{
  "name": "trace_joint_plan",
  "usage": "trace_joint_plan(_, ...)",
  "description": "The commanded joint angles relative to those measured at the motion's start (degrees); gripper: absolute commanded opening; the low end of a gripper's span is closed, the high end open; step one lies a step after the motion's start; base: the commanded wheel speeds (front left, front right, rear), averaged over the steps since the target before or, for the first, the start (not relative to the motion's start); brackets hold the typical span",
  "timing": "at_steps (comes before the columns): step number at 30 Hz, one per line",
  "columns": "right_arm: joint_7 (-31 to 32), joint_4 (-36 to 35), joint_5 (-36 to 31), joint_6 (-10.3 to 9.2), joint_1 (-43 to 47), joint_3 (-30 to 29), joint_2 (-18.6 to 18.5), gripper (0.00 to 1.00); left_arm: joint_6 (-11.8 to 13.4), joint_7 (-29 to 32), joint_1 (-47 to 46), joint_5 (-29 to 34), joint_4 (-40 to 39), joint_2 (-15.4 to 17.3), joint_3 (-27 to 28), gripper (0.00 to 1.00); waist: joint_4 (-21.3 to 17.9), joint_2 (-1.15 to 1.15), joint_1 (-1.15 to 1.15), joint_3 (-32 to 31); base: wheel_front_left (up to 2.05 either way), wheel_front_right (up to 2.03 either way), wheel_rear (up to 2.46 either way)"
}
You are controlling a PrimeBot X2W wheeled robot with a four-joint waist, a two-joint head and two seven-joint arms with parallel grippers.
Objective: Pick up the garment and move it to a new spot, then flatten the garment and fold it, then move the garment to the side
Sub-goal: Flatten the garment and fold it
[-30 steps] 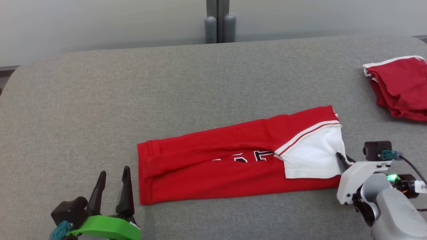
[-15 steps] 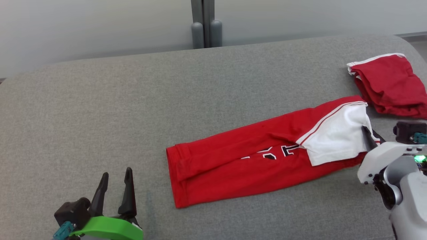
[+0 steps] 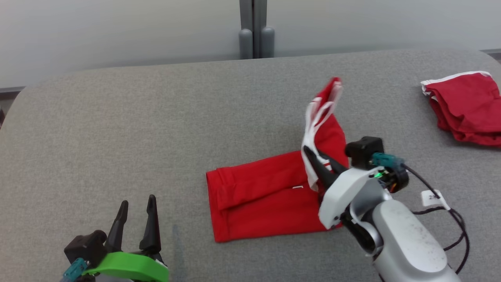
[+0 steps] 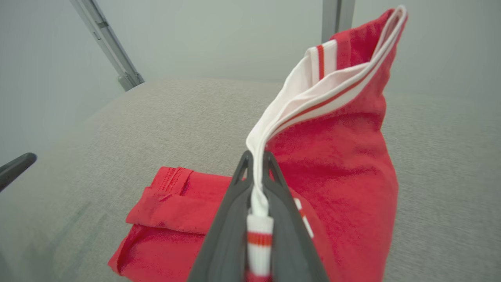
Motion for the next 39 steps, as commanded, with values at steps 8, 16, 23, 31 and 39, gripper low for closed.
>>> trace_joint_plan(8,0.9,3.2,3.7,-0.08,-1.7,12.8,1.0,0.0,-0.8,-0.2,-2.1,0.3,0.5,-0.8,-0.1,1.0,3.3,0.0,0.0,0.7,0.0,0.0,0.0)
trace_joint_plan(16,-0.9,8.7,7.9,-0.07,-3.4,19.8,1.2,0.0,-1.3,-0.2,-2.3,0.8,1.1,-1.4,0.8,1.0,4.2,0.0,0.0,1.1,0.0,0.0,0.0)
trace_joint_plan(23,-3.5,10.8,12.3,-0.07,-5.3,25.4,1.2,1.0,-1.6,-0.2,-2.5,1.4,1.4,-1.7,1.0,1.0,3.8,0.0,0.0,1.1,0.0,0.0,0.0)
trace_joint_plan(31,-9.9,11.5,14.9,-0.07,-7.8,26.0,1.1,1.0,-2.4,-0.2,-3.5,2.4,2.0,-2.2,-0.7,1.0,3.0,0.0,0.0,0.1,0.0,0.0,0.0)
trace_joint_plan(39,-18.0,15.8,6.8,-0.07,-7.8,14.8,1.1,1.0,-2.4,-0.2,-3.7,4.0,2.4,-2.2,-2.1,1.0,1.4,0.0,0.0,-2.2,0.0,0.0,0.0)
